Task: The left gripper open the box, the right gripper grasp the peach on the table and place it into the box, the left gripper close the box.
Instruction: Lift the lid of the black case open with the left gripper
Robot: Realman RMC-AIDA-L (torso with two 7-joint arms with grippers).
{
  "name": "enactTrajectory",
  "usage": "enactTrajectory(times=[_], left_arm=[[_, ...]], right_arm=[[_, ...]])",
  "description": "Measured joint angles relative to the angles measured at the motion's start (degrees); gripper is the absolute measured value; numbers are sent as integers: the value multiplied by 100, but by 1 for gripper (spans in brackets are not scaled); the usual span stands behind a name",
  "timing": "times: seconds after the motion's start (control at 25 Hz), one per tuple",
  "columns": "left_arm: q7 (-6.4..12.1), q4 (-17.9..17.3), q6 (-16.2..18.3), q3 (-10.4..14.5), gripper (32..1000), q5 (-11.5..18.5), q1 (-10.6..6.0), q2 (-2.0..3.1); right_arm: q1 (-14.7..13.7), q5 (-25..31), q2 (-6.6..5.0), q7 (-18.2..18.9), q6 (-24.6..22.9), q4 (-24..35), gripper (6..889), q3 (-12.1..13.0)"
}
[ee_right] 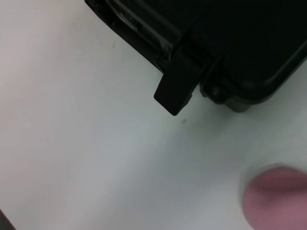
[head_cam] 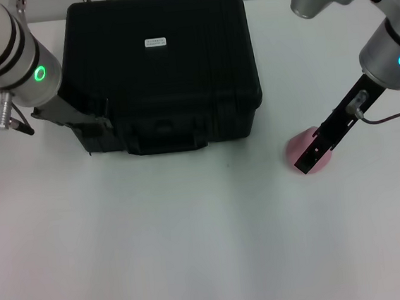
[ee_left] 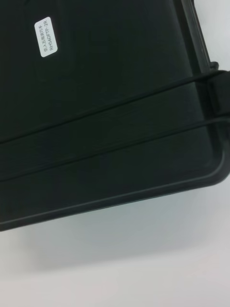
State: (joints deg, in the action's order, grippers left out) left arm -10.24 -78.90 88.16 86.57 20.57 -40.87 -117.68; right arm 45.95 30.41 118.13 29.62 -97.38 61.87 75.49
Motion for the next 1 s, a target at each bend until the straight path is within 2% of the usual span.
enactTrajectory(times=[0.36,0.72,1.0], left_arm=[[7,-35,58,0,382,-1,0,0],[52,-483,377,0,383,22,2,1],[49,-794,495,0,383,20,14,9]], right_arm=[[2,0,0,0,13,0,857,-9],[4,0,0,0,45,-38,857,6],[18,0,0,0,45,-86,856,3]])
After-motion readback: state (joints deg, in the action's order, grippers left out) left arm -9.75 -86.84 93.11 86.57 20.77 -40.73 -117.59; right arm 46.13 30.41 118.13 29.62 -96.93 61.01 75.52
